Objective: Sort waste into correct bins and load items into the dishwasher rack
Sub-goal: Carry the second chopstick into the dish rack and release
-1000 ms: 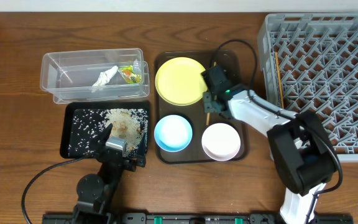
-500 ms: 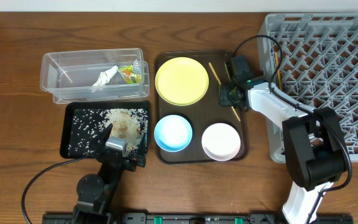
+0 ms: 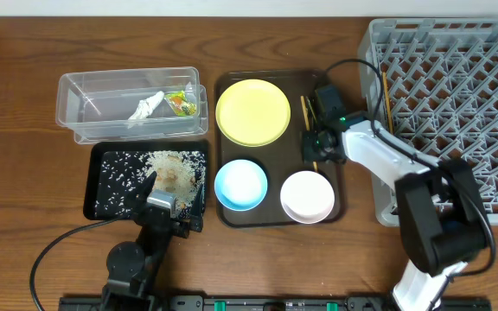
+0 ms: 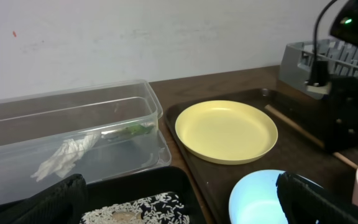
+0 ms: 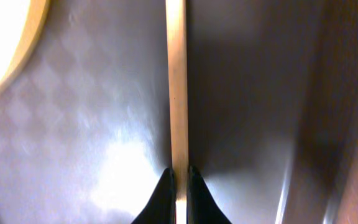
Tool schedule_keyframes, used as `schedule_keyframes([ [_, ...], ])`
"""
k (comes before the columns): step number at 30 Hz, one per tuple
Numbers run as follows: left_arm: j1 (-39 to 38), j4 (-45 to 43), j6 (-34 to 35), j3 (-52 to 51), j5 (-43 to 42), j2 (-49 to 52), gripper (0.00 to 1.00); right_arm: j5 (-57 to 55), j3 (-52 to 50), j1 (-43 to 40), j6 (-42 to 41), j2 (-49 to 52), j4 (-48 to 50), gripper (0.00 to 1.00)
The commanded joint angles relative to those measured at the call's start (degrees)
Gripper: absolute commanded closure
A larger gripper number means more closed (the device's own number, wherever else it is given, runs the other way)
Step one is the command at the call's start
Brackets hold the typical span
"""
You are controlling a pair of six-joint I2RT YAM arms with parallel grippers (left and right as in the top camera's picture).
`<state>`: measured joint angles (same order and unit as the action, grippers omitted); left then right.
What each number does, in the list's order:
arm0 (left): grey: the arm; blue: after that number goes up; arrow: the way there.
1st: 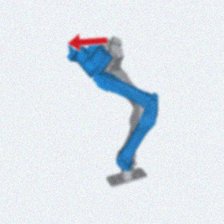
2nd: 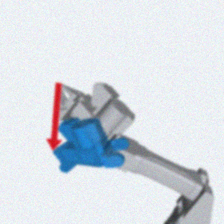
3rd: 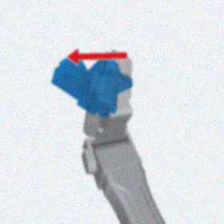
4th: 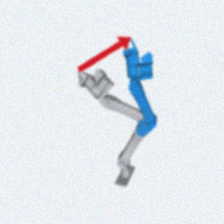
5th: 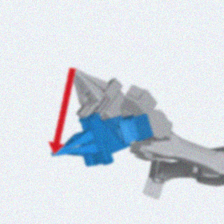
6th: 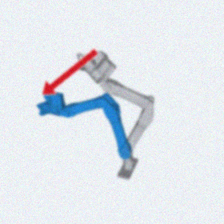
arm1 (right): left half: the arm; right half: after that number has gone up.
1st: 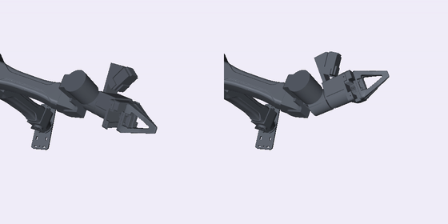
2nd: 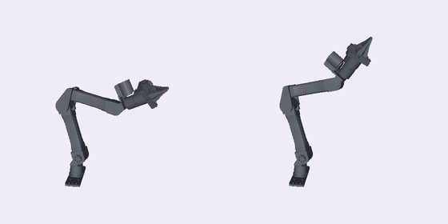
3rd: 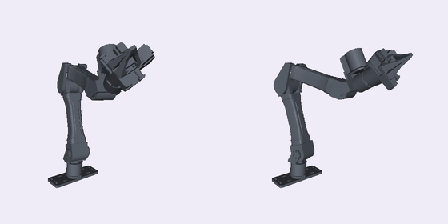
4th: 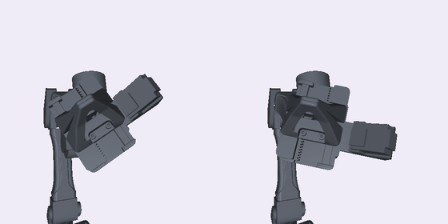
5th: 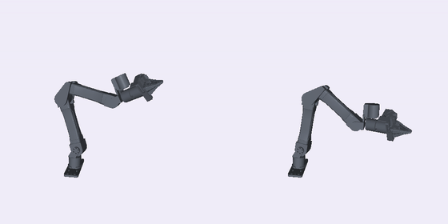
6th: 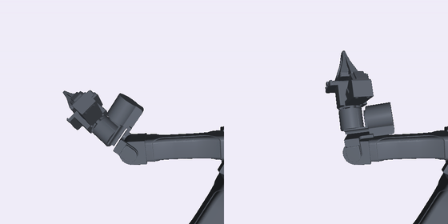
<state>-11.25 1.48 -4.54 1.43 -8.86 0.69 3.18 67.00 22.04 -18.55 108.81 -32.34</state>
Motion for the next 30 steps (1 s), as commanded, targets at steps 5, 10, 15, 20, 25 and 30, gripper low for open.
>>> schedule_keyframes([
  [5, 0.3, 1.4, -0.4, -1.2, -1.0, -0.5, 0.01, 0.0, -0.3, -5.1, 5.9, -16.3, -2.7, 0.99],
  [10, 0.3, 1.4, -0.4, -1.2, -1.0, -0.5, 0.01, -2.8, -0.3, -11.1, 11.8, -22.8, -4.1, 0.99],
  [15, 0.3, 1.4, -0.4, -1.2, -1.0, -0.5, 0.01, -11.1, -0.3, -17.6, 16.1, -24.2, -5.0, 0.99],
  [20, 0.3, 1.4, -0.4, -1.2, -1.0, -0.5, 0.01, -11.3, -0.3, -21.2, 20.0, -22.0, -3.0, 0.99],
  [25, 0.3, 1.4, -0.4, -1.2, -1.0, -0.5, 0.01, -11.1, -0.3, -21.1, 23.4, -19.1, 2.2, 0.99],
  [30, 0.3, 1.4, -0.4, -1.2, -1.0, -0.5, 0.01, -8.8, -0.2, -19.9, 23.3, -19.9, 4.7, 0.71],
])
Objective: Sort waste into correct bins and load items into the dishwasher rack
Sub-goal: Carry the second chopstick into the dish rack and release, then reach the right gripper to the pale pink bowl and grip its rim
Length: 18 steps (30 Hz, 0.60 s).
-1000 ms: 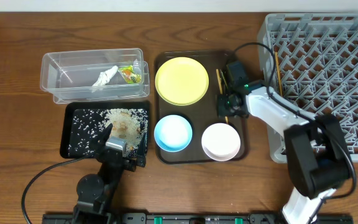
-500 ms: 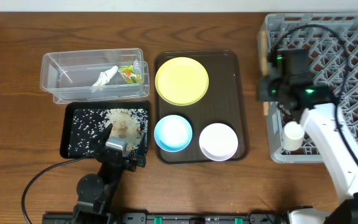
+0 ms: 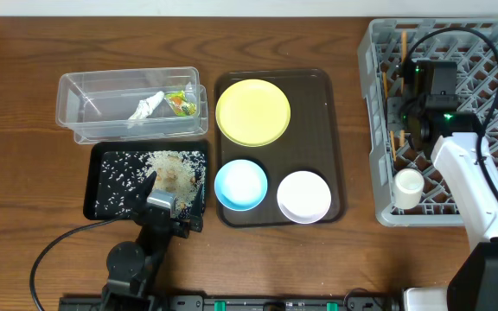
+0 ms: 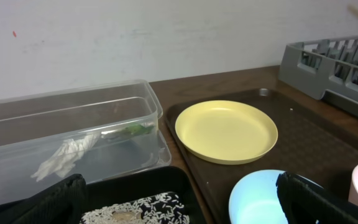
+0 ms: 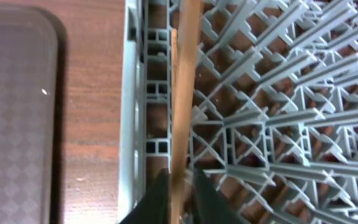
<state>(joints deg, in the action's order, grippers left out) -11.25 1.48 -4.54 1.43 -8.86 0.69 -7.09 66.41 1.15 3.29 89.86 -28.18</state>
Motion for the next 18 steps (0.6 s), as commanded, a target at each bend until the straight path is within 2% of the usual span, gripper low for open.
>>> schedule_keyframes([
  [1, 0.3, 1.4, -0.4, -1.2, -1.0, -0.5, 0.01, 2.6, 0.5, 1.3, 1.3, -1.8, 0.5, 0.65],
  [3, 0.3, 1.4, -0.4, -1.2, -1.0, -0.5, 0.01, 6.4, 0.6, 2.1, -1.0, -4.7, -0.9, 0.52],
  [8, 0.3, 1.4, -0.4, -1.2, -1.0, -0.5, 0.01, 24.2, 0.6, 4.4, -1.6, -13.2, -5.9, 0.48],
  [11, 0.3, 1.4, -0.4, -1.2, -1.0, -0.5, 0.01, 30.5, 0.6, 7.2, -3.0, -16.8, -10.7, 0.48],
  [15, 0.3, 1.4, -0.4, -1.2, -1.0, -0.5, 0.01, 30.3, 0.5, 13.6, -7.5, -17.5, -19.5, 0.48],
  [18, 0.3, 1.4, -0.4, -1.2, -1.0, -0.5, 0.01, 23.1, -0.8, 18.8, -17.2, -15.5, -25.0, 0.48],
])
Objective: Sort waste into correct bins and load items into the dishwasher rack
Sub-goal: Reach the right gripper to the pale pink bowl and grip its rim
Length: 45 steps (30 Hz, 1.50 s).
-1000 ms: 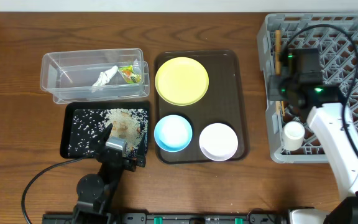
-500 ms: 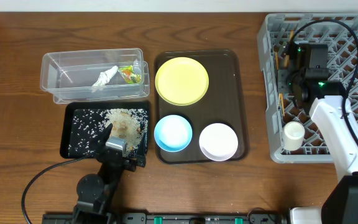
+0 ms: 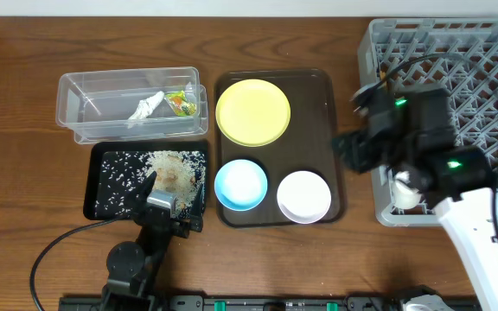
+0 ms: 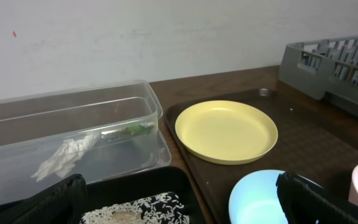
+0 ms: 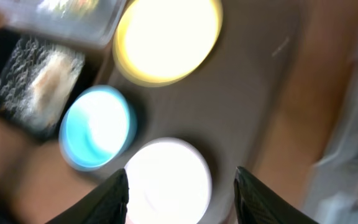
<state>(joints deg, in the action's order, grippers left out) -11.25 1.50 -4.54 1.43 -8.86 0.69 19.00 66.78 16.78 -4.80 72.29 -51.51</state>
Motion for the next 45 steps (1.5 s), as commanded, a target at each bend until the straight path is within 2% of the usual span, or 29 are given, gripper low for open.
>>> schedule_keyframes([
  [1, 0.3, 1.4, -0.4, -1.2, -1.0, -0.5, 0.01, -6.5, -2.1, 5.0, -12.2, 3.2, -3.1, 0.48],
  [4, 0.3, 1.4, -0.4, -1.2, -1.0, -0.5, 0.01, -14.6, -4.9, 8.1, -16.0, 5.8, -3.6, 0.54],
  [7, 0.3, 1.4, -0.4, -1.2, -1.0, -0.5, 0.01, -17.8, -8.2, 8.7, -19.6, 8.5, -1.6, 0.66],
  [16, 0.3, 1.4, -0.4, -1.2, -1.0, -0.5, 0.01, -16.0, -16.3, 8.7, -19.3, 16.8, 8.6, 0.66],
  [20, 0.3, 1.4, -0.4, -1.2, -1.0, -0.5, 0.01, -15.7, -17.1, 8.6, -19.5, 18.4, 10.4, 0.77],
  [22, 0.3, 1.4, -0.4, -1.2, -1.0, -0.5, 0.00, -15.8, -17.1, 8.6, -19.6, 18.4, 10.6, 0.85],
  [23, 0.3, 1.4, -0.4, -1.2, -1.0, -0.5, 0.01, -15.8, -17.0, 8.6, -19.6, 18.2, 10.8, 0.85],
  [25, 0.3, 1.4, -0.4, -1.2, -1.0, -0.5, 0.01, -15.8, -17.0, 8.4, -19.6, 17.7, 11.2, 0.82],
  [27, 0.3, 1.4, -0.4, -1.2, -1.0, -0.5, 0.00, -15.7, -16.9, 8.1, -19.6, 16.9, 11.6, 0.70],
  [28, 0.3, 1.4, -0.4, -1.2, -1.0, -0.5, 0.01, -15.7, -16.9, 7.9, -19.6, 16.2, 11.7, 0.68],
  [31, 0.3, 1.4, -0.4, -1.2, -1.0, -0.5, 0.00, -15.8, -16.9, 7.8, -19.6, 14.6, 11.6, 0.82],
  [36, 0.3, 1.4, -0.4, -1.2, -1.0, -0.5, 0.01, -15.8, -16.9, 7.8, -19.6, 13.2, 11.6, 0.99],
  [45, 0.3, 1.4, -0.4, -1.2, -1.0, -0.5, 0.01, -24.6, -16.9, 7.8, -18.8, 9.1, 11.4, 0.99],
])
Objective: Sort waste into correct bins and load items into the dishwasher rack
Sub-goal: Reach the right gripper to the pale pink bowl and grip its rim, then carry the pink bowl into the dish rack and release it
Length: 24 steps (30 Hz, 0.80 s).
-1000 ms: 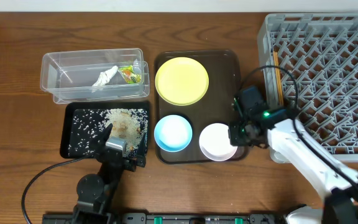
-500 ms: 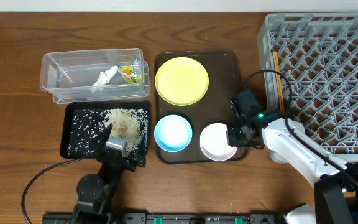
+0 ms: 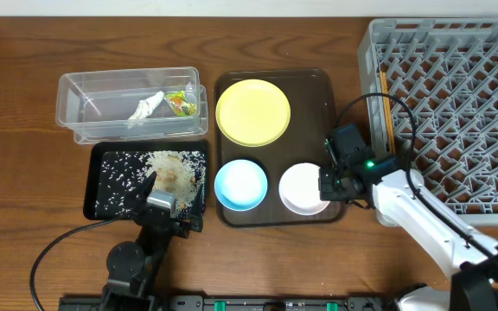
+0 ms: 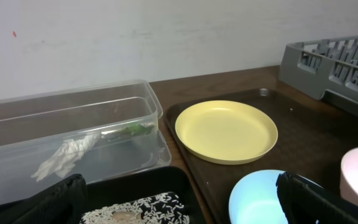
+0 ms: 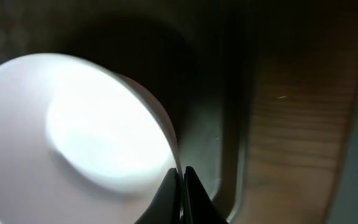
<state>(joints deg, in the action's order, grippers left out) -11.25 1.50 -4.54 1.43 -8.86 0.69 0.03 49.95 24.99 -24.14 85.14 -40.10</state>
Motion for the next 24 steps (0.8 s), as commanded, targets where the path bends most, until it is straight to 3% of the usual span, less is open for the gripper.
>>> schedule_keyframes([
  [1, 0.3, 1.4, -0.4, -1.2, -1.0, -0.5, 0.01, -6.8, 0.0, -0.4, 0.6, -5.0, -0.1, 0.99],
  [8, 0.3, 1.4, -0.4, -1.2, -1.0, -0.5, 0.01, -22.7, 0.3, -0.4, 0.6, -17.4, -0.6, 0.99],
  [14, 0.3, 1.4, -0.4, -1.2, -1.0, -0.5, 0.01, -47.1, 0.4, -0.5, 0.6, -27.1, -0.7, 0.99],
  [17, 0.3, 1.4, -0.4, -1.2, -1.0, -0.5, 0.01, -59.3, 0.4, -0.5, 1.2, -29.0, 0.1, 0.99],
  [24, 0.3, 1.4, -0.4, -1.2, -1.0, -0.5, 0.01, -68.6, 0.3, -0.9, 10.4, -26.2, 6.3, 0.99],
])
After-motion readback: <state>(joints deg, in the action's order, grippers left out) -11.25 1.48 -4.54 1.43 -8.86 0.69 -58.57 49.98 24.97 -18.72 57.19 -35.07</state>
